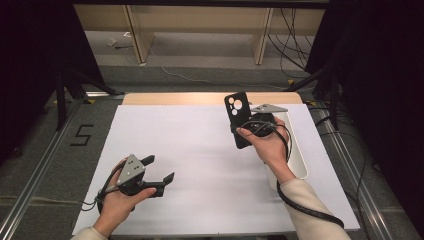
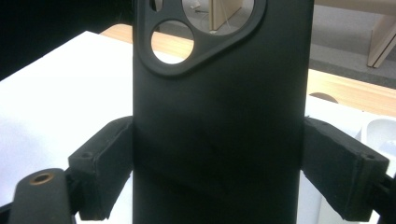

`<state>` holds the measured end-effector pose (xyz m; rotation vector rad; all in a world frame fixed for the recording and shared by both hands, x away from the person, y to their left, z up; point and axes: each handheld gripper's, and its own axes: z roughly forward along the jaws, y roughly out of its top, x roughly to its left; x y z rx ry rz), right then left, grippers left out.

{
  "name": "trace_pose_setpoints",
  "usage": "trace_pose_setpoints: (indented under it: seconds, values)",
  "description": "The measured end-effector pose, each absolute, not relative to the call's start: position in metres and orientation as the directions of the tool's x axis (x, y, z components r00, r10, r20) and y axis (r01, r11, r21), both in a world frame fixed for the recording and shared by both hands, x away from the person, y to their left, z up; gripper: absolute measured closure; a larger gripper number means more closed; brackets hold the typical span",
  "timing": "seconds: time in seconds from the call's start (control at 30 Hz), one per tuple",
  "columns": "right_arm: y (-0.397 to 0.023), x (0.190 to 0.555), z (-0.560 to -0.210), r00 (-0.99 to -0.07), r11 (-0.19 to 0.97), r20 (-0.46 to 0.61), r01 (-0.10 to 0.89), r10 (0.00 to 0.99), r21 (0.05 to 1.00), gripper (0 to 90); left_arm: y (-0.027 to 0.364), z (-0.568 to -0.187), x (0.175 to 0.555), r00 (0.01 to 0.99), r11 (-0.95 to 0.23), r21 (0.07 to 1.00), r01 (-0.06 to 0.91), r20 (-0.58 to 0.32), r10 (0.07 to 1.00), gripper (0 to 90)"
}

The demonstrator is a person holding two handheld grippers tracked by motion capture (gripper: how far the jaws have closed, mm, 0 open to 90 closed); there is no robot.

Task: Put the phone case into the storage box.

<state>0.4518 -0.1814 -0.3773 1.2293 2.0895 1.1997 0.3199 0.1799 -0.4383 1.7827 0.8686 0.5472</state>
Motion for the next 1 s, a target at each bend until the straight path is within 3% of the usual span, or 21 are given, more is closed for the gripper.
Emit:
trace_pose_setpoints:
  seconds: [1.0]
  values:
    - [-0.202, 0.456, -0.371, -0.456, 0.177, 0.074, 0.483, 0.887, 0.857, 15.4, 0.180, -0.438, 0.320, 0.635, -0.207, 0.931, 0.300, -0.033, 0.771, 12.5]
